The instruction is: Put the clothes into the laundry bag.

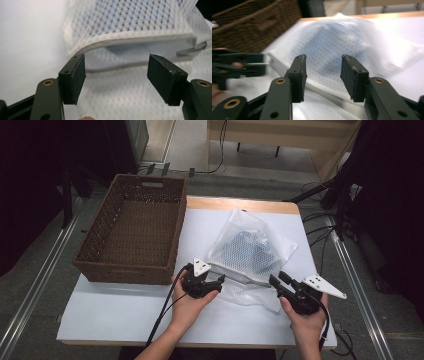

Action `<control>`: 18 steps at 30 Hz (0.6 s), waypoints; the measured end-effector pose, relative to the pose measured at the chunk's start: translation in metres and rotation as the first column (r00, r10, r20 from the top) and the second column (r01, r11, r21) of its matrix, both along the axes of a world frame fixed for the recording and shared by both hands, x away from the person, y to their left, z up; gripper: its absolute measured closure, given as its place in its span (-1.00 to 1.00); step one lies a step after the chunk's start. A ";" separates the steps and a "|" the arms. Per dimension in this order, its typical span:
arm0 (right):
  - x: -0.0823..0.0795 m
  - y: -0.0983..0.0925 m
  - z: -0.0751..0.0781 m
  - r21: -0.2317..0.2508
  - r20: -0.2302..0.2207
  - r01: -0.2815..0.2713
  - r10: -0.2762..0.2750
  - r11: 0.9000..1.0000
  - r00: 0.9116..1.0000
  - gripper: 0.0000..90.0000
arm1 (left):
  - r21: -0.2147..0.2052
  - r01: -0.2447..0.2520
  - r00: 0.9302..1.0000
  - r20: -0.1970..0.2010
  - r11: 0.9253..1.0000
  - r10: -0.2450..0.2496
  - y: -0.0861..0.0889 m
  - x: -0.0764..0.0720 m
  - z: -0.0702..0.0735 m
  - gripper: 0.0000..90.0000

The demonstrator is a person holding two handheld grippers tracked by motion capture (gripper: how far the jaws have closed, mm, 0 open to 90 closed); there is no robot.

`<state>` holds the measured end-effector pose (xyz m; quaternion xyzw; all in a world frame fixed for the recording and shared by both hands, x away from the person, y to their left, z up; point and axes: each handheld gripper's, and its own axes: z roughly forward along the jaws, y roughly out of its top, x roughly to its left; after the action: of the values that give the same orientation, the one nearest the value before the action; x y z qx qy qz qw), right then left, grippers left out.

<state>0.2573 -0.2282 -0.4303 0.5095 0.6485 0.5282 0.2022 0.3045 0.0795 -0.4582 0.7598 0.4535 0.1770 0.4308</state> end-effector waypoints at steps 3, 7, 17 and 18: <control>-0.007 -0.020 -0.012 -0.003 -0.046 0.064 -0.064 0.998 0.997 0.19 | 0.033 -0.029 0.999 -0.015 0.999 0.029 0.010 -0.005 -0.005 -0.27; -0.011 -0.028 -0.031 -0.009 -0.121 0.097 -0.097 0.995 0.988 0.15 | 0.085 -0.072 0.996 -0.051 0.994 0.076 0.016 -0.006 -0.014 -0.22; -0.011 0.004 -0.059 -0.182 -0.248 0.033 -0.078 0.983 0.966 0.72 | 0.077 -0.029 0.992 -0.120 0.997 0.038 0.021 -0.006 -0.017 0.99; -0.011 0.004 -0.057 -0.222 -0.255 0.026 -0.084 0.975 0.963 1.00 | 0.080 -0.018 0.992 -0.120 0.997 0.027 0.021 -0.007 -0.016 1.00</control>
<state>0.2459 -0.2240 -0.4873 0.5678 0.7087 0.3764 0.1836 0.2975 0.1005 -0.4746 0.7803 0.4800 0.1534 0.3704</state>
